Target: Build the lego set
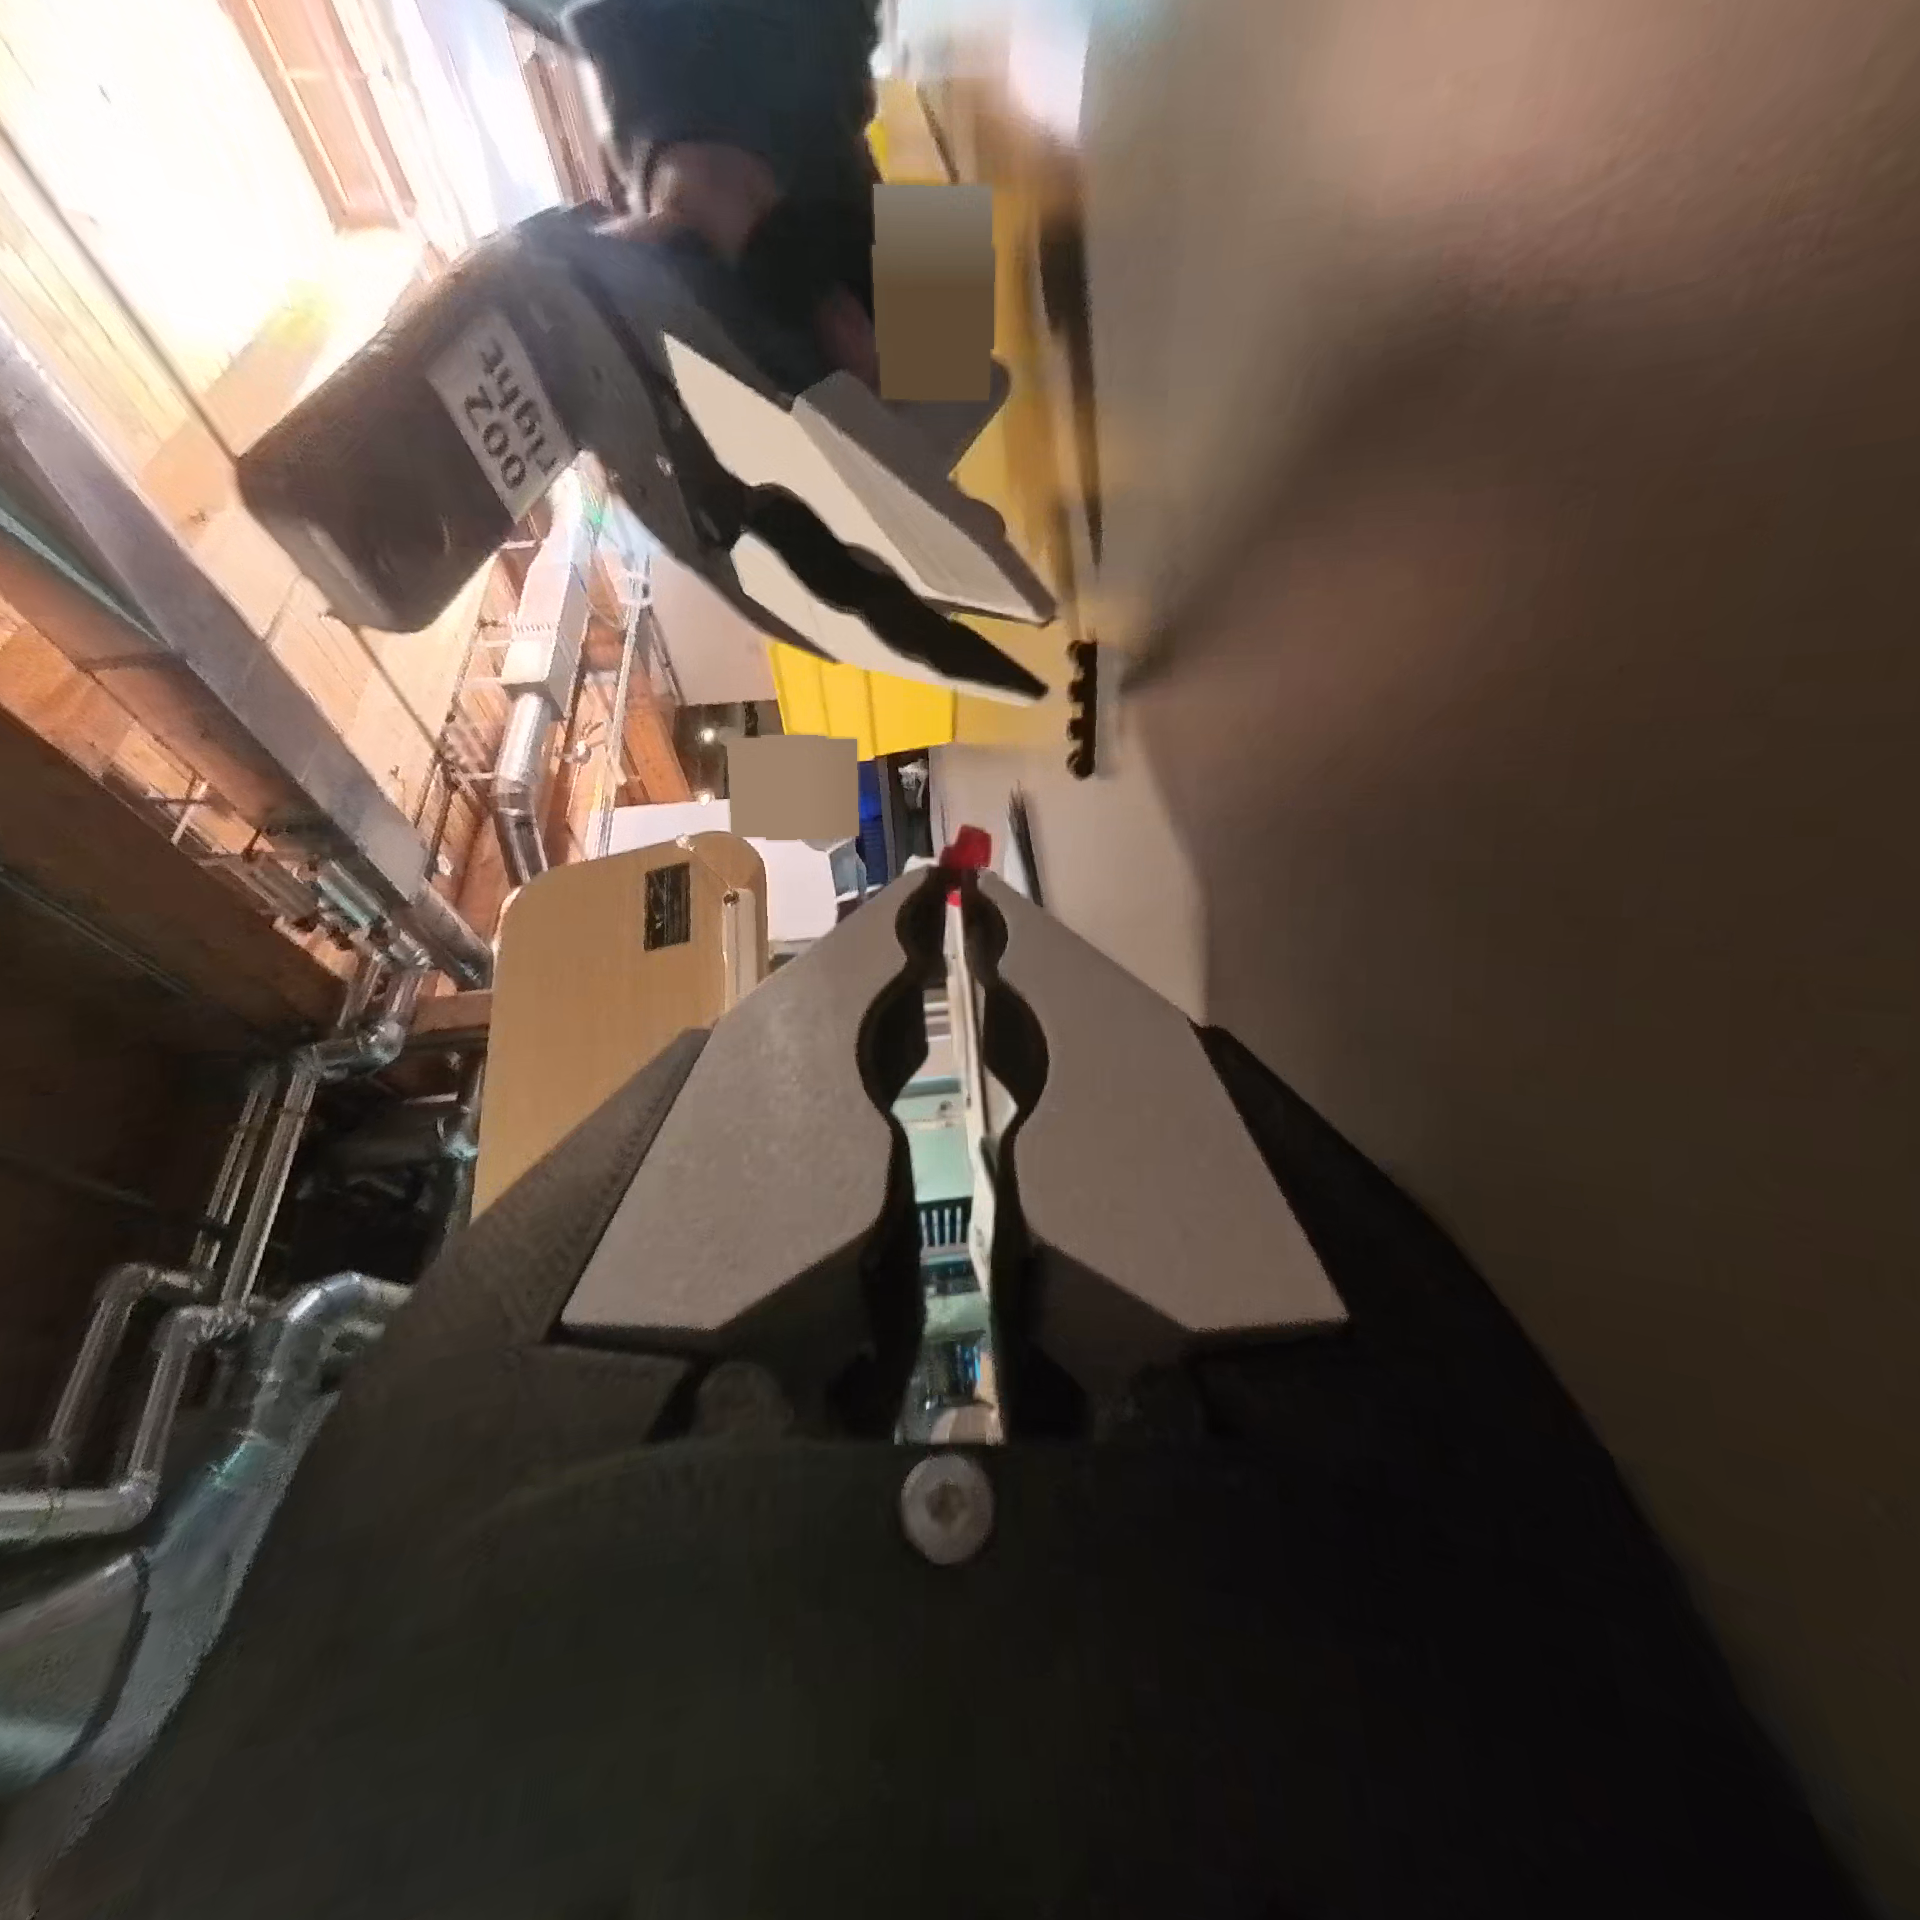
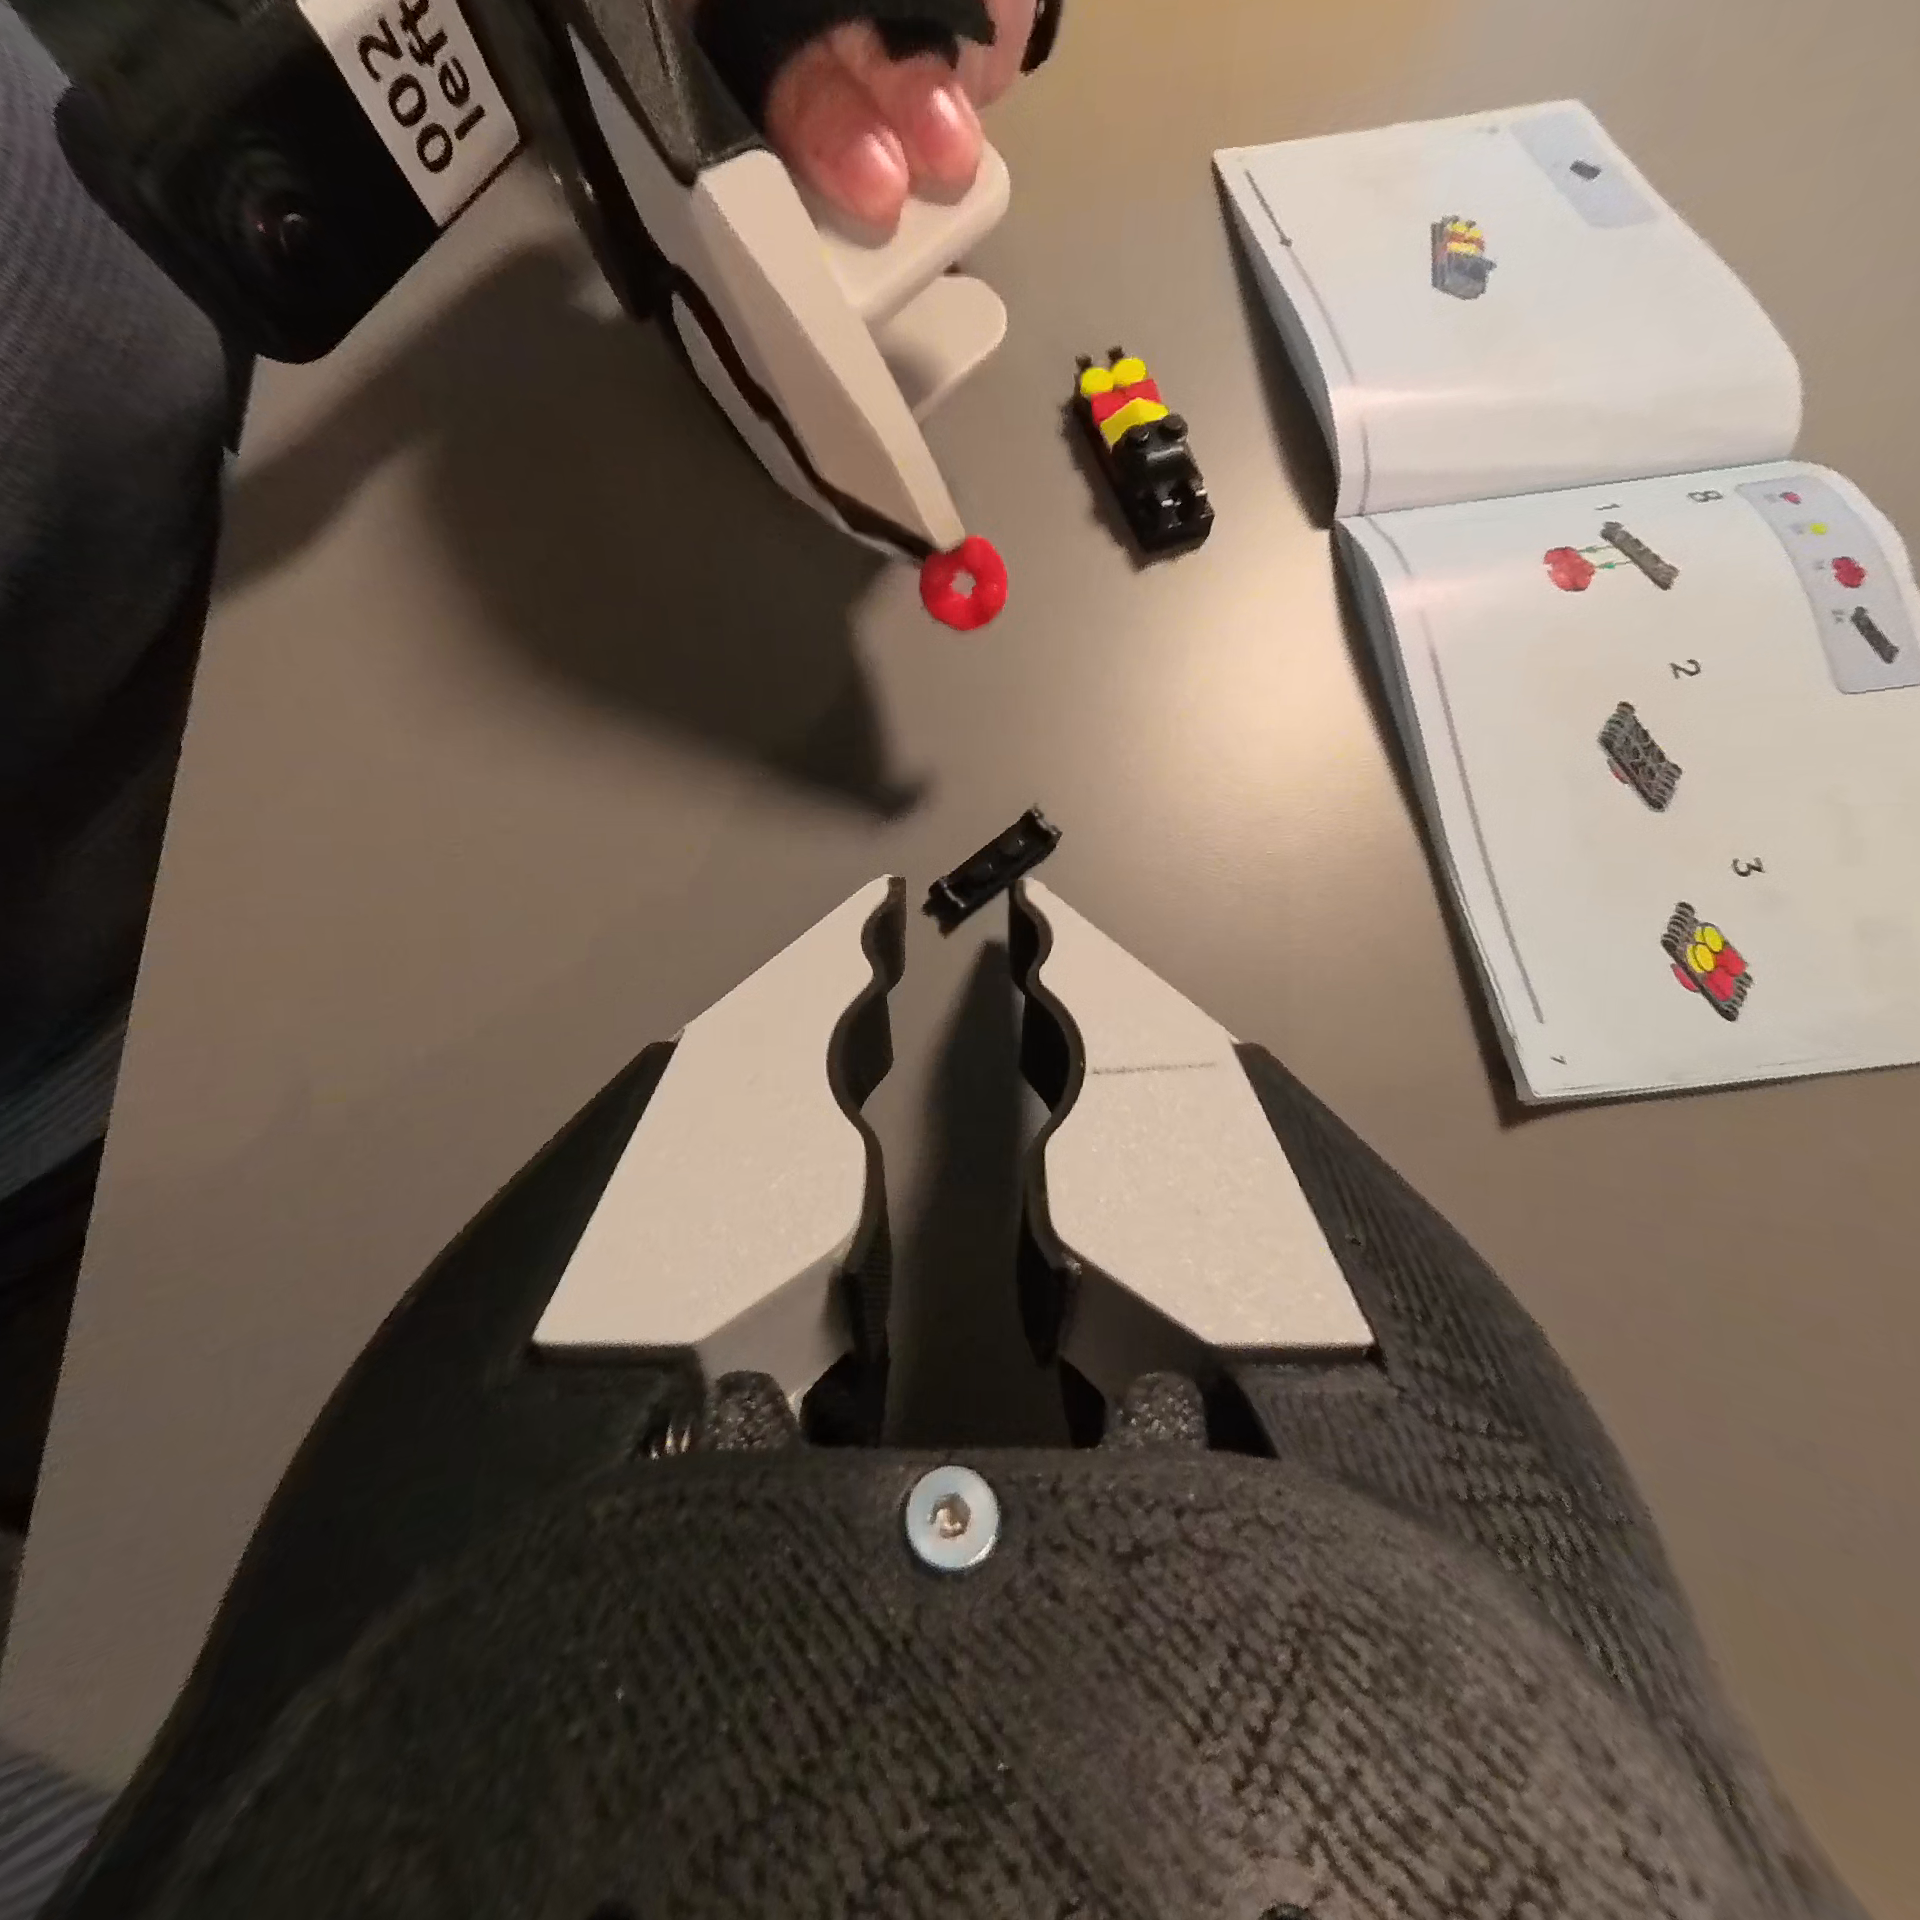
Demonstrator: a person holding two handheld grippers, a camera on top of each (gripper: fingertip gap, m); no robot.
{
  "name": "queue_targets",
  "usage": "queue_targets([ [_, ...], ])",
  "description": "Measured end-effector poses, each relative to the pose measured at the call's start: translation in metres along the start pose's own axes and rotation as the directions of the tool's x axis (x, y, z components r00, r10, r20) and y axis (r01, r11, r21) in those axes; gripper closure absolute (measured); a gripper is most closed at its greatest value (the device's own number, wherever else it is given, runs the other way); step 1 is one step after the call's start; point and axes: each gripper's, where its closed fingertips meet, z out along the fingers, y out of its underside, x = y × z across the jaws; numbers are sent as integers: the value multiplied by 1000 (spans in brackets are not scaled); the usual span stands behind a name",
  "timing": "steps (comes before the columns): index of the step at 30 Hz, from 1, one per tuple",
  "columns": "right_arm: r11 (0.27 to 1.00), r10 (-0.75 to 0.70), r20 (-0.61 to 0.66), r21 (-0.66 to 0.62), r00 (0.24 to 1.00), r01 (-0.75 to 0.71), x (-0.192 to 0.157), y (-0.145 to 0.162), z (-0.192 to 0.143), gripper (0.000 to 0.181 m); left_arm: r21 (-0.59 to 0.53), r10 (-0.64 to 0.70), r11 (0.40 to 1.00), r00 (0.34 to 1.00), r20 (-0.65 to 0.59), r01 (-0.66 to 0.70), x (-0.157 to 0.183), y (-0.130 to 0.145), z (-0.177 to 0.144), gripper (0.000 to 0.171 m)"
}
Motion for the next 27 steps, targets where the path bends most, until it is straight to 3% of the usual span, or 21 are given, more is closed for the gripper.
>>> queue_targets([
  [3, 995, -65, -69, 66, 996, 69, 7, -15, -2, 158, -7, -17, 1000, 997, 79, 17, -14, 0, -4, 169],
  [8, 931, -121, -84, 336, 989, 143, -7, -69, -6, 151, -3, -72, 997, 983, 171, 74, -33, 4, -7, 169],
  [10, 924, -124, -105, 351, 987, 154, -5, -74, -2, 152, -1, -101, 995, 977, 187, 103, -37, 5, -8, 169],
  [12, 900, -203, -238, 336, 950, 276, 2, -78, 0, 157, 0, -132, 991, 971, 201, 135, -41, 6, -8, 169],
  [15, 807, -390, -518, 206, 762, 553, 13, -87, -4, 163, -16, -197, 978, 953, 229, 206, -50, 13, -9, 169],
  [18, 705, -508, -671, 37, 541, 708, 15, -97, -8, 166, -31, -243, 966, 940, 238, 258, -53, 21, -8, 169],
  [25, 486, -694, -717, -395, 69, 779, 20, -105, -1, 172, -33, -262, 960, 936, 235, 277, -53, 23, -7, 170],
  [27, 475, -696, -718, -432, 27, 767, 21, -107, -2, 171, -35, -269, 958, 933, 238, 285, -54, 24, -7, 170],
])
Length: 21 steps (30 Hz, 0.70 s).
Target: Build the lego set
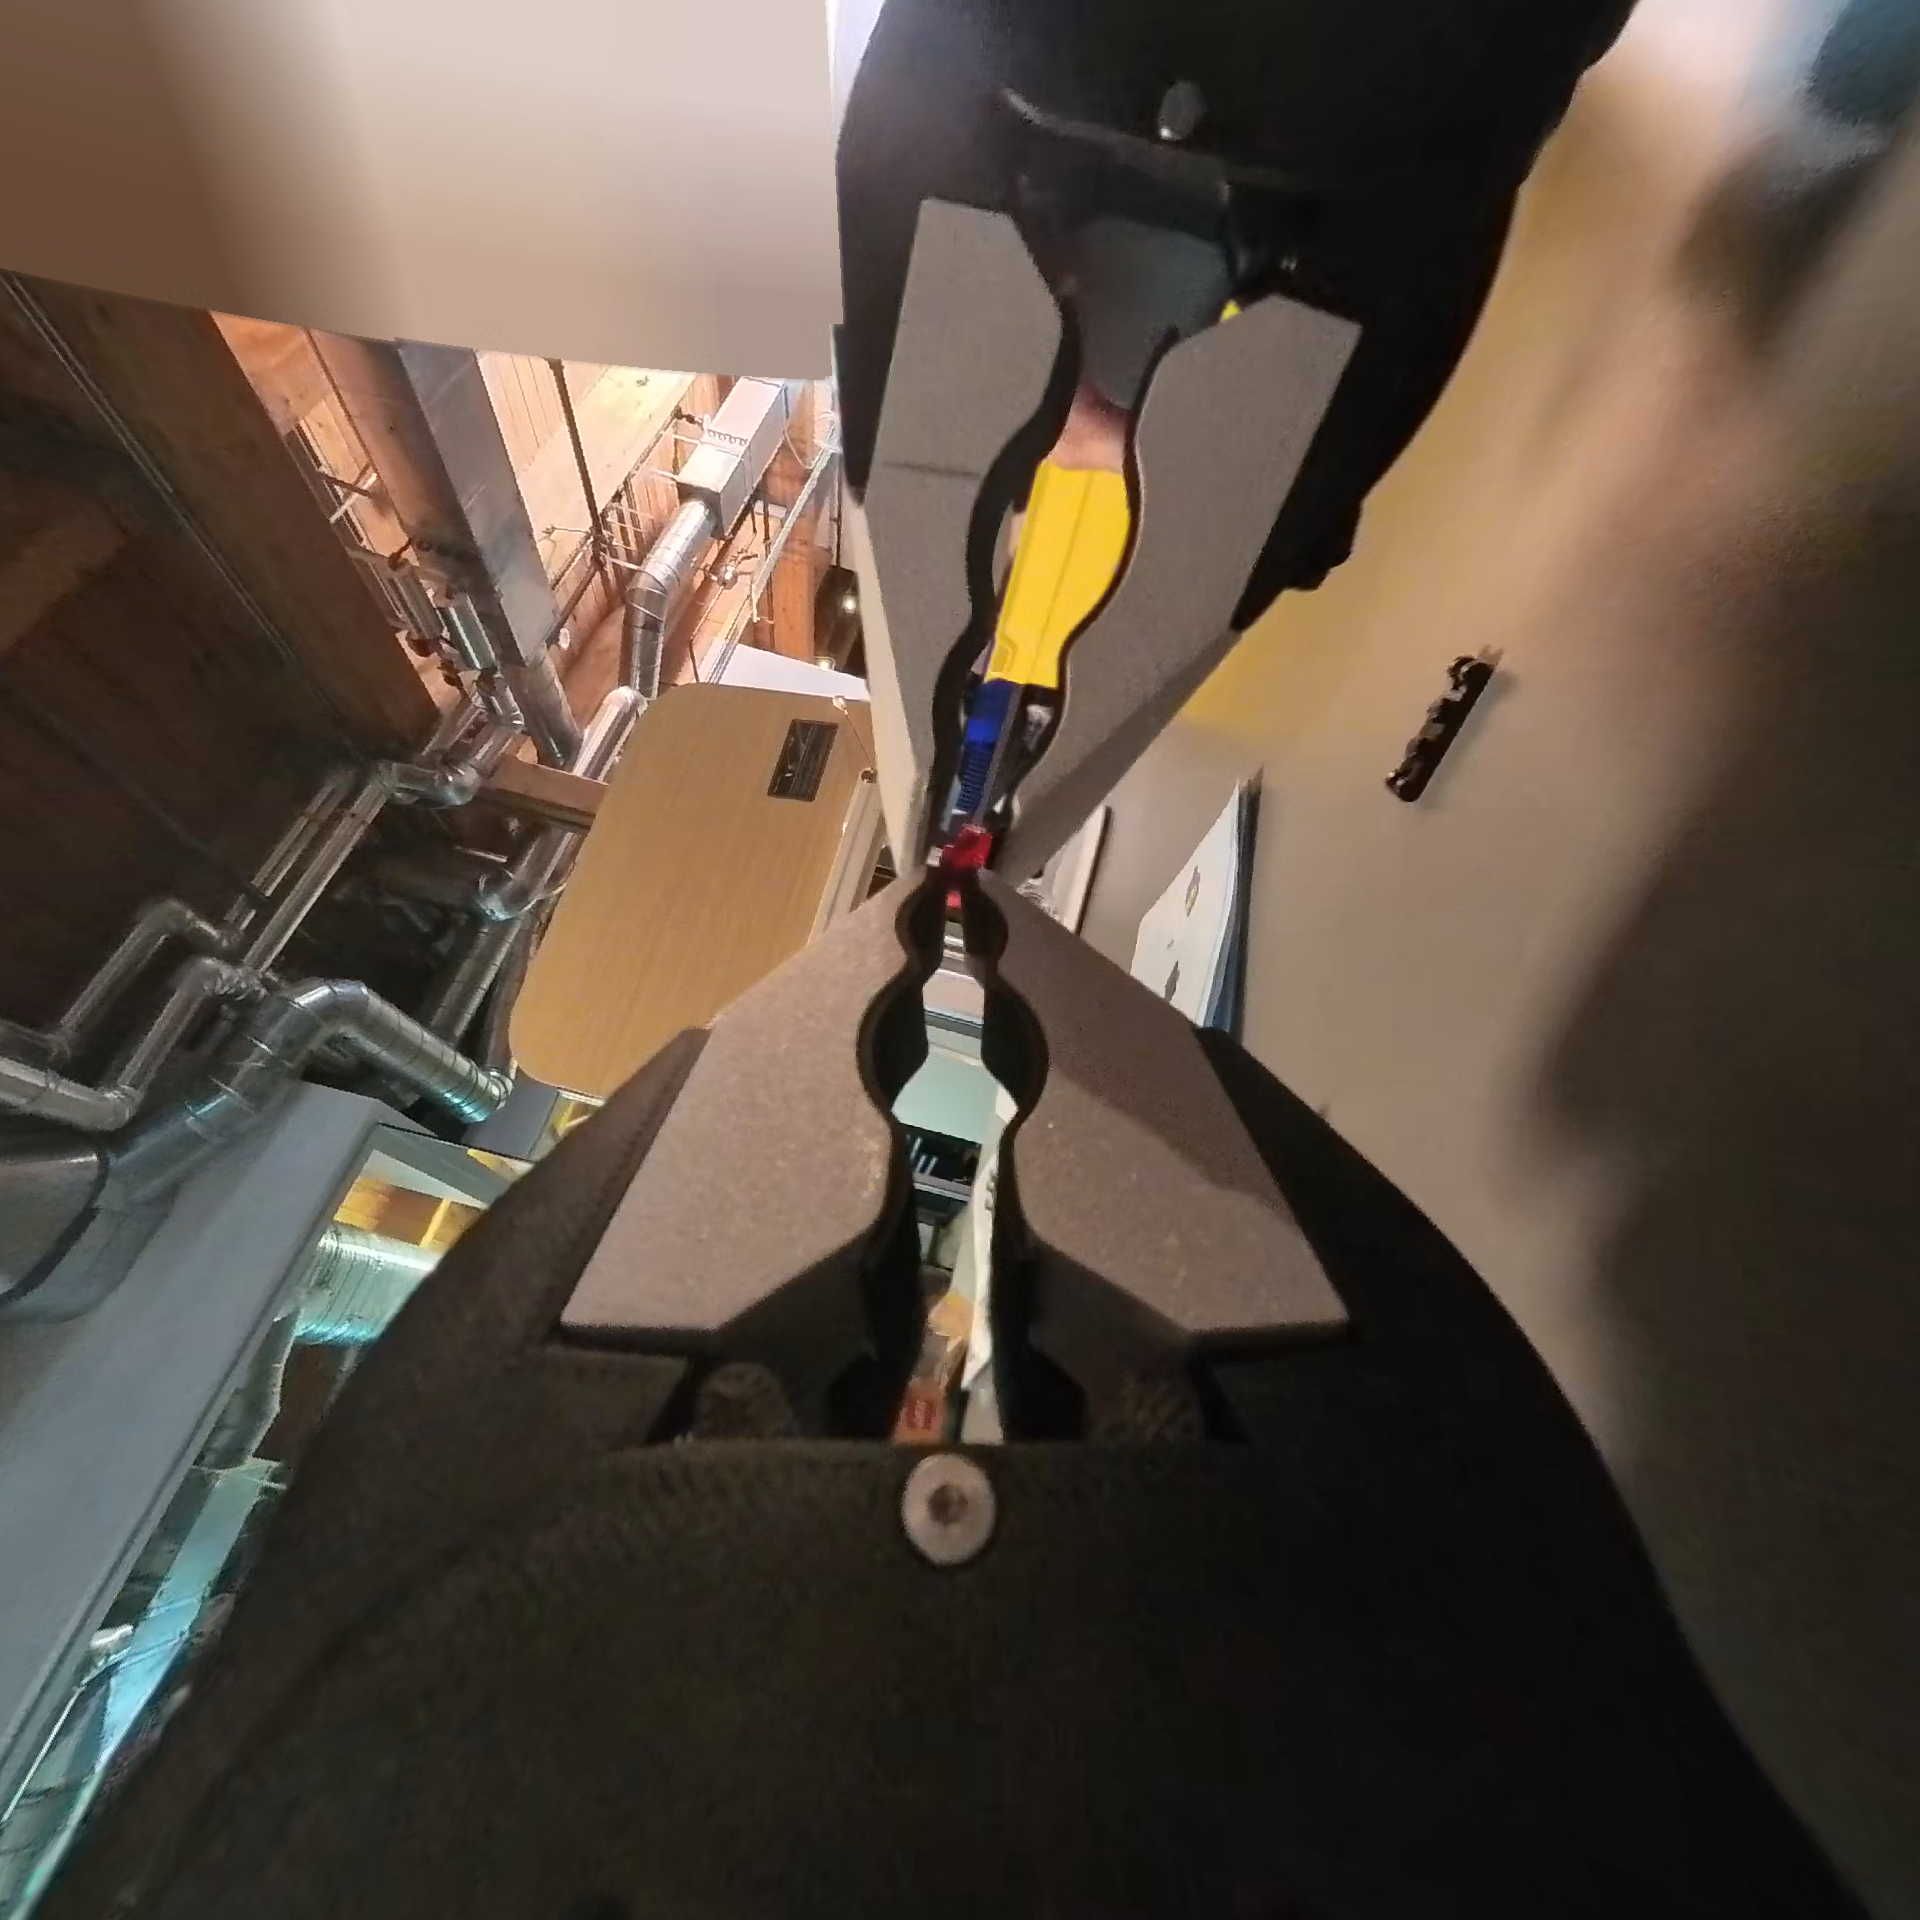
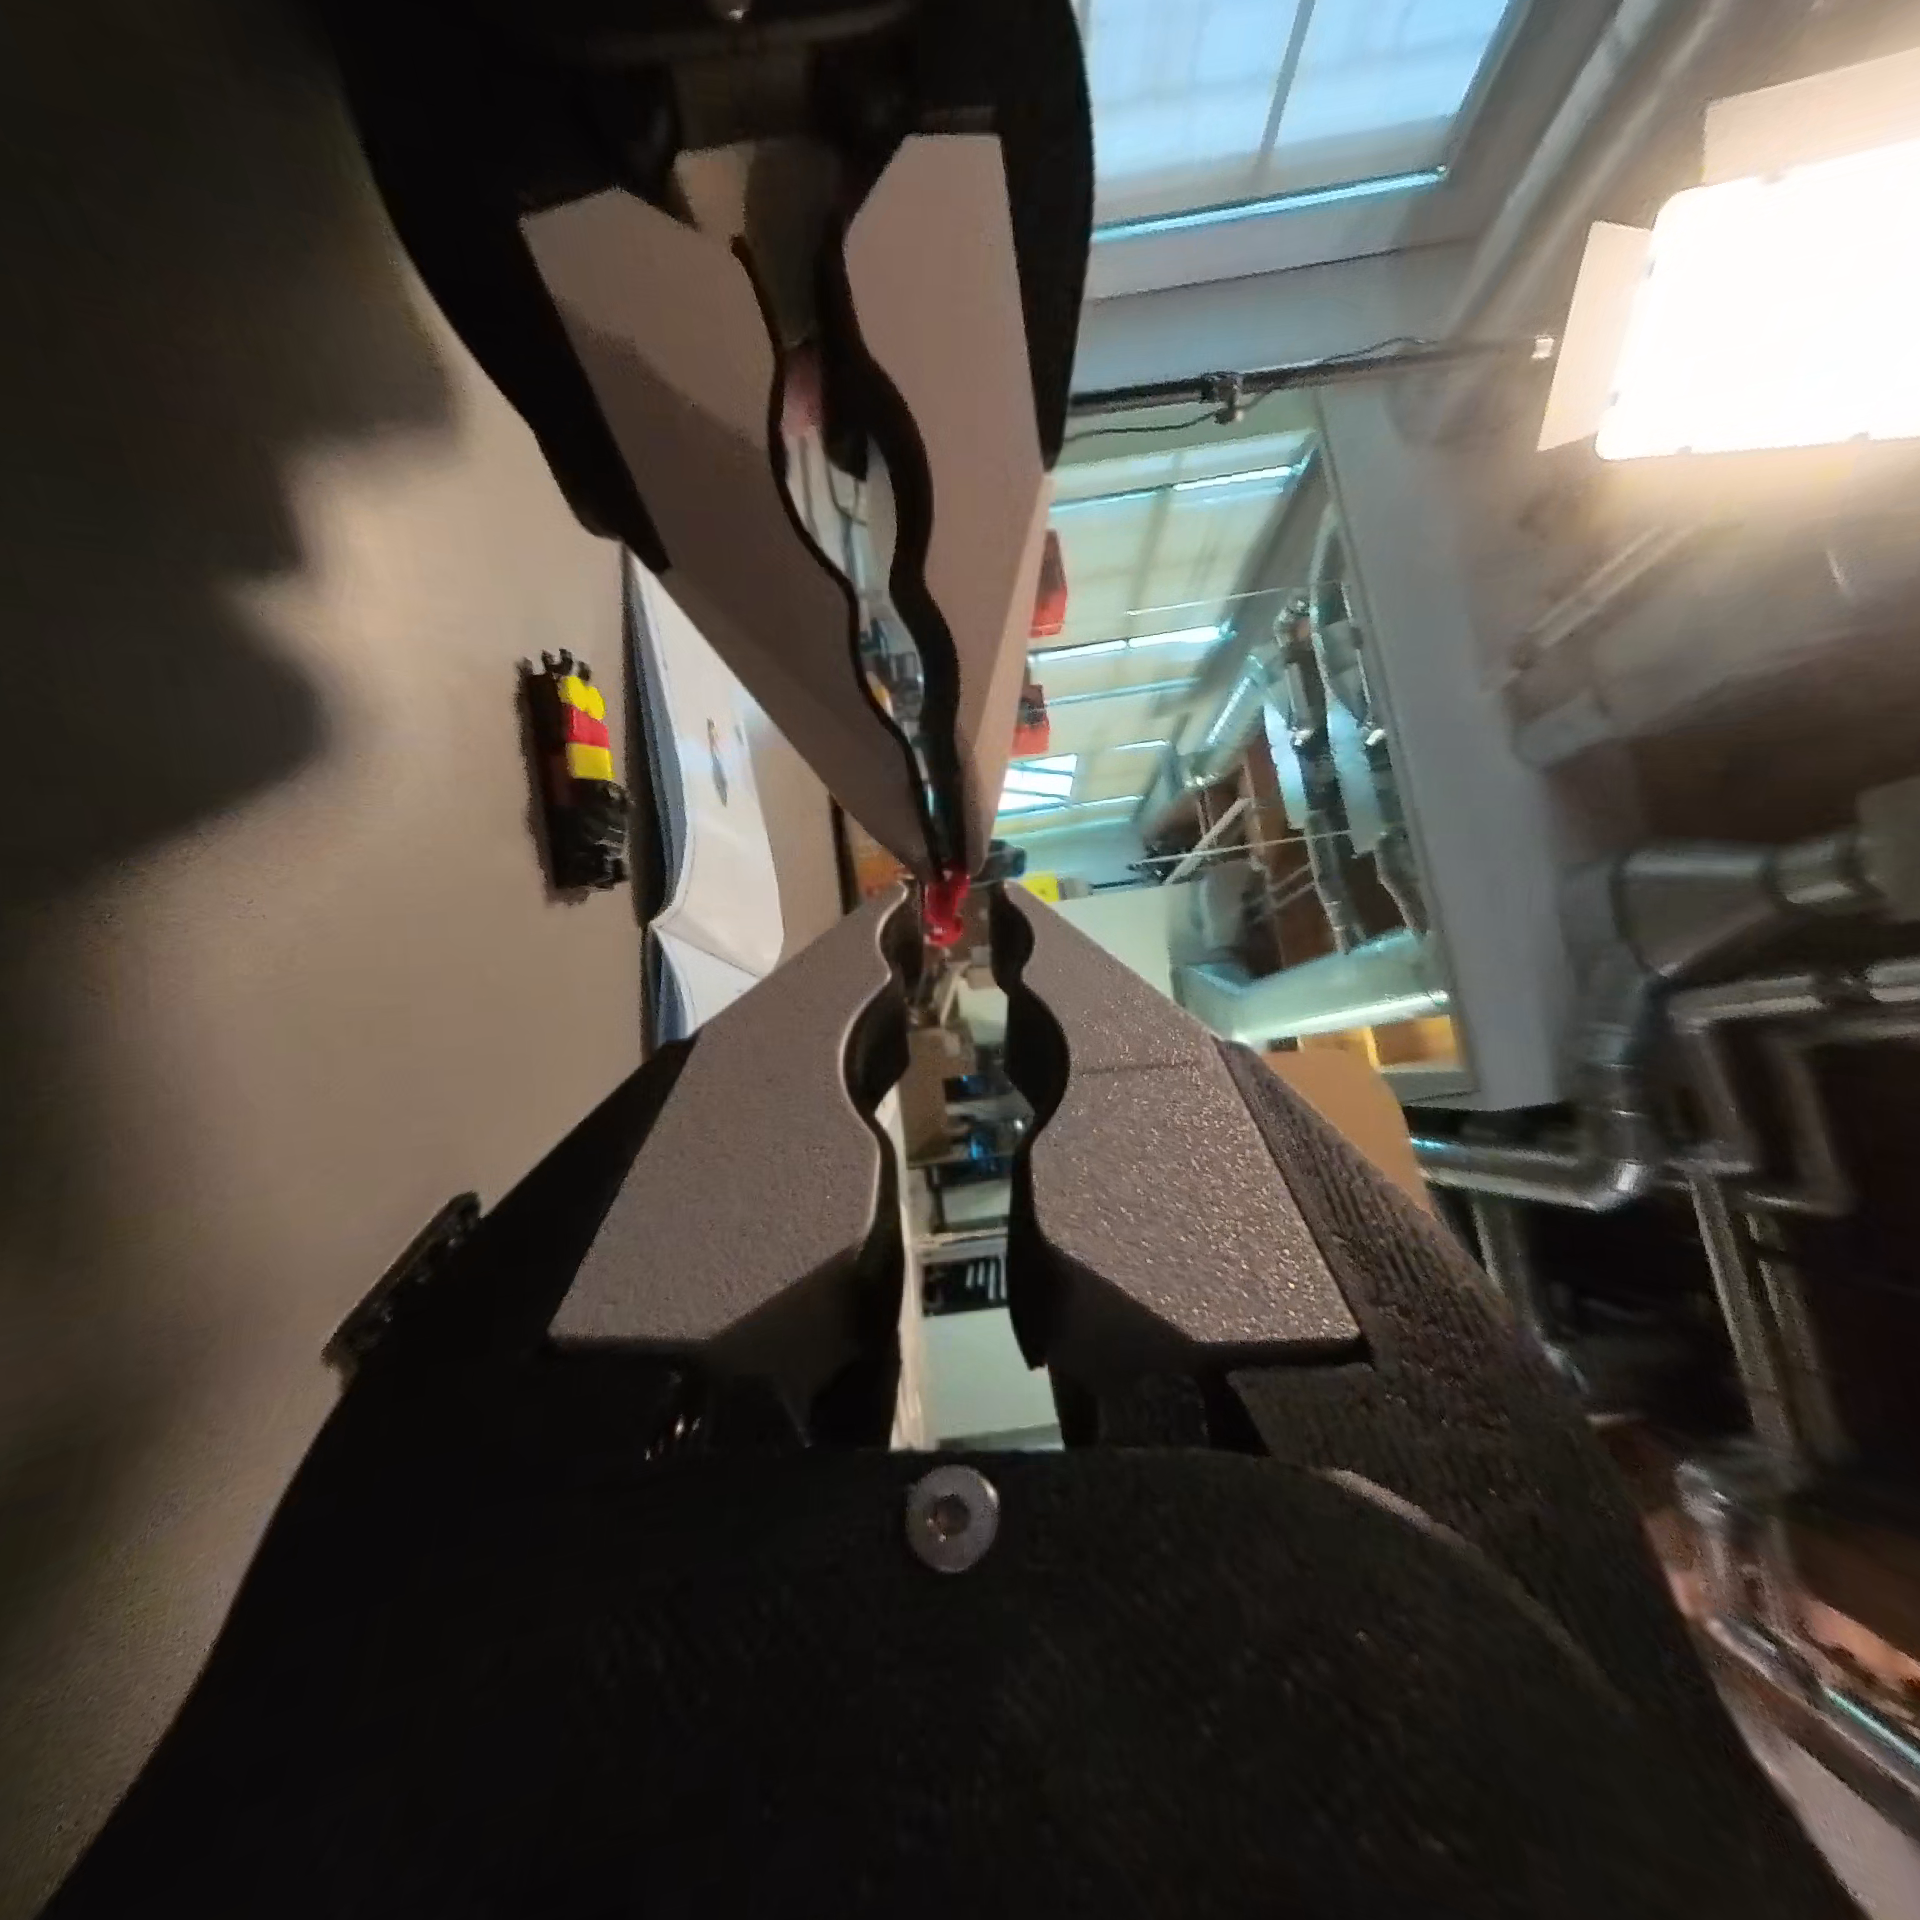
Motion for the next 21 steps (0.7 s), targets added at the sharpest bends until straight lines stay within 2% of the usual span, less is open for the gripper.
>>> queue_targets([
  [7, 998, 19, -10, -58, 1000, -19, 1, 9, 3, 169, -4, -13, 1000, 1000, 3, 13, -2, 1, 0, 170],
  [12, 997, 8, -3, -75, 1000, -8, -1, 11, 4, 177, 5, -4, 1000, 1000, 6, 4, -1, -1, 1, 170],
  [21, 995, -58, 27, -79, 998, 60, -8, 13, 4, 179, 20, 80, 997, 997, -18, -80, 8, 2, 0, 169],
])
